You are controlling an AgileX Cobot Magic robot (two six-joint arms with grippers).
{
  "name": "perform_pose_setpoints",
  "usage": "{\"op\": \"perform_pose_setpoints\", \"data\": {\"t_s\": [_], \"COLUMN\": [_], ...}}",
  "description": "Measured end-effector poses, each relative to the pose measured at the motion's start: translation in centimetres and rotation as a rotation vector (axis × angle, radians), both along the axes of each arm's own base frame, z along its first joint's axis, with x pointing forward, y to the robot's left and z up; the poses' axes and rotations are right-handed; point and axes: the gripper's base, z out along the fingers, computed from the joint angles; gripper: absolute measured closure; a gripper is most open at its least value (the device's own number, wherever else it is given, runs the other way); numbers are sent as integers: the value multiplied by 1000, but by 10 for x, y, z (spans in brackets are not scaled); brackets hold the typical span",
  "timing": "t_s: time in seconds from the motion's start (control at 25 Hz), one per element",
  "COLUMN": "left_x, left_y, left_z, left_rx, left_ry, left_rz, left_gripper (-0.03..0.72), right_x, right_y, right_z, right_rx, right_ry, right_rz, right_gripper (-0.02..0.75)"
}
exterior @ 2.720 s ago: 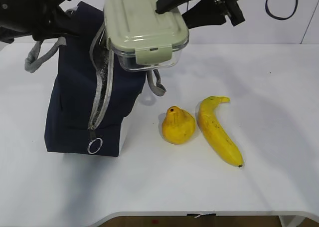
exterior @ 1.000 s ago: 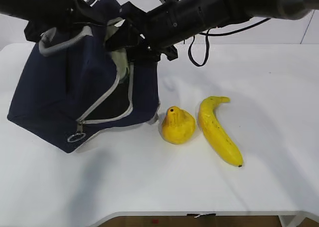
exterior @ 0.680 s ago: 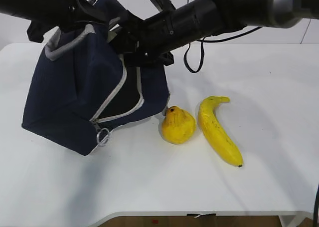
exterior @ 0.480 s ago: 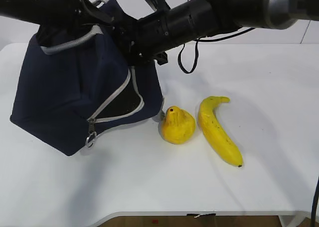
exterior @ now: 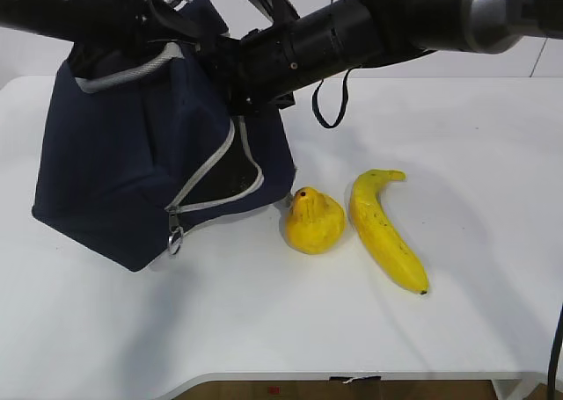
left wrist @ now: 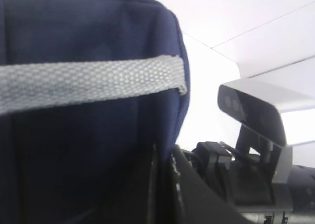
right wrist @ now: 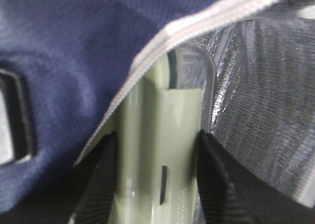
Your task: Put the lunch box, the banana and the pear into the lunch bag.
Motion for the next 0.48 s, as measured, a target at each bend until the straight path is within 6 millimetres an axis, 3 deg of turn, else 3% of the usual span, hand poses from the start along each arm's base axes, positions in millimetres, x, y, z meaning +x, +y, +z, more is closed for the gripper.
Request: {"op": "perform_pose_setpoints", "data": {"t_s": [0.48], "left_x": [0], "left_y": [-1], "left_z": [1], "left_rx": [-4], "left_ry": [-19], "left_rz": [-10], "left_gripper": [693], "right_x": [0], "right_y": [1], "right_z": [0], "right_rx": [-4], "right_ry": [-20], "right_rz": [9], "right_gripper": [365]}}
